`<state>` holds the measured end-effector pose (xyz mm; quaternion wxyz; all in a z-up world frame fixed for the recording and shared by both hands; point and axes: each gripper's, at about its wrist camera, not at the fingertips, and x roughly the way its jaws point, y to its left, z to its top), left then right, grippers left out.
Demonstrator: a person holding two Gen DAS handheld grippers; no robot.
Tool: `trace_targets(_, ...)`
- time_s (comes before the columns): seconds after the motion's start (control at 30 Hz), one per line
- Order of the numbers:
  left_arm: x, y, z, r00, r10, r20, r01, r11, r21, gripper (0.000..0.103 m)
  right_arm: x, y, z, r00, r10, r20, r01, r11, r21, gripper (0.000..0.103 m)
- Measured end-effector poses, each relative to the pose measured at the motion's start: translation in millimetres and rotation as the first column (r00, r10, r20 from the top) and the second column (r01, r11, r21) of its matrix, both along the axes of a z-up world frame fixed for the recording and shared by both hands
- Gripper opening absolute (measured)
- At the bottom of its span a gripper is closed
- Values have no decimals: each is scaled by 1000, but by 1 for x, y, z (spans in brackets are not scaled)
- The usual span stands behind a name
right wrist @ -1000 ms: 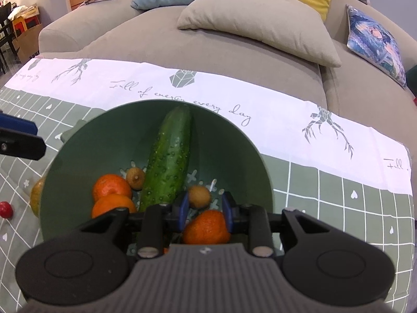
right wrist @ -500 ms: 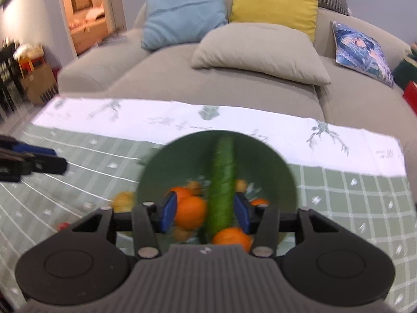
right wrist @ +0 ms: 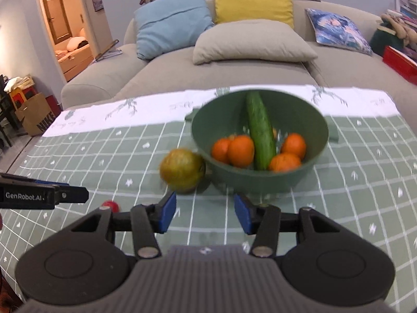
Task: Organize fruits
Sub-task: 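Move the left tool to the red cherry tomato and close on it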
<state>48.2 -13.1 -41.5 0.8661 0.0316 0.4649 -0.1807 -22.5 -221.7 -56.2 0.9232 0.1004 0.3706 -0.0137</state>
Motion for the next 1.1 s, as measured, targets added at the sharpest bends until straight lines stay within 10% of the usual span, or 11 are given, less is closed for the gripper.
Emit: trace_targets(1.1,22,14,-65,998,40,-40,-40,999,1,48,22,20,-58,993,28,-115,-31,999,-22,54)
